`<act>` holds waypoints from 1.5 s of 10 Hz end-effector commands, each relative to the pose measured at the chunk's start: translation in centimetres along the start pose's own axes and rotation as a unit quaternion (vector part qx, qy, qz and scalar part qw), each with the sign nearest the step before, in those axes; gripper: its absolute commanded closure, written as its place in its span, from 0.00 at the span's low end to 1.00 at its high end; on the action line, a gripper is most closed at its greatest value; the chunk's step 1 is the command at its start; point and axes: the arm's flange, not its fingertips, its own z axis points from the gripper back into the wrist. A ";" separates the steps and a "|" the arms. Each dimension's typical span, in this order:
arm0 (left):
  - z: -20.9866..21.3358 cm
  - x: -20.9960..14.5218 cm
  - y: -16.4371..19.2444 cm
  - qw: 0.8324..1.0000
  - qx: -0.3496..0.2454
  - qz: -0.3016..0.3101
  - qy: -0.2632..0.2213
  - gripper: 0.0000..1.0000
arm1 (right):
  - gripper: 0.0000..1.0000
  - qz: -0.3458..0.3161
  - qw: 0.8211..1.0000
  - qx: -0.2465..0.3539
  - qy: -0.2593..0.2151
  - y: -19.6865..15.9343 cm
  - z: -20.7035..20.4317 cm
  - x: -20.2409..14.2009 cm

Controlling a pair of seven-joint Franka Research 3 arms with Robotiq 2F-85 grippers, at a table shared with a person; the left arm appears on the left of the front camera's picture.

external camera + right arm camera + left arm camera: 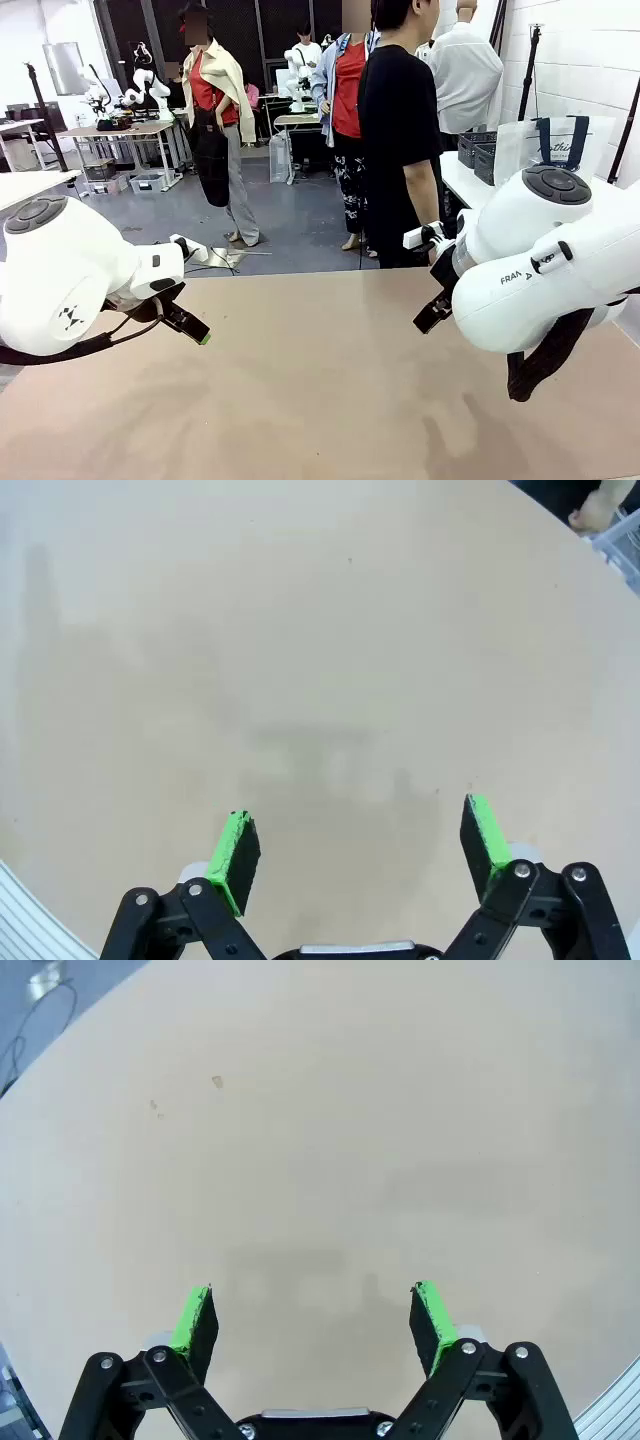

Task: Transfer purchased items from the store into the shopping bag.
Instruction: Open the Reusable shopping bag in the center of the table.

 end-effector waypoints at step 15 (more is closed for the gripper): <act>0.0 0.0 0.0 1.000 0.000 0.000 0.000 0.00 | 0.00 0.000 1.000 0.000 0.000 0.0 0.0 0.0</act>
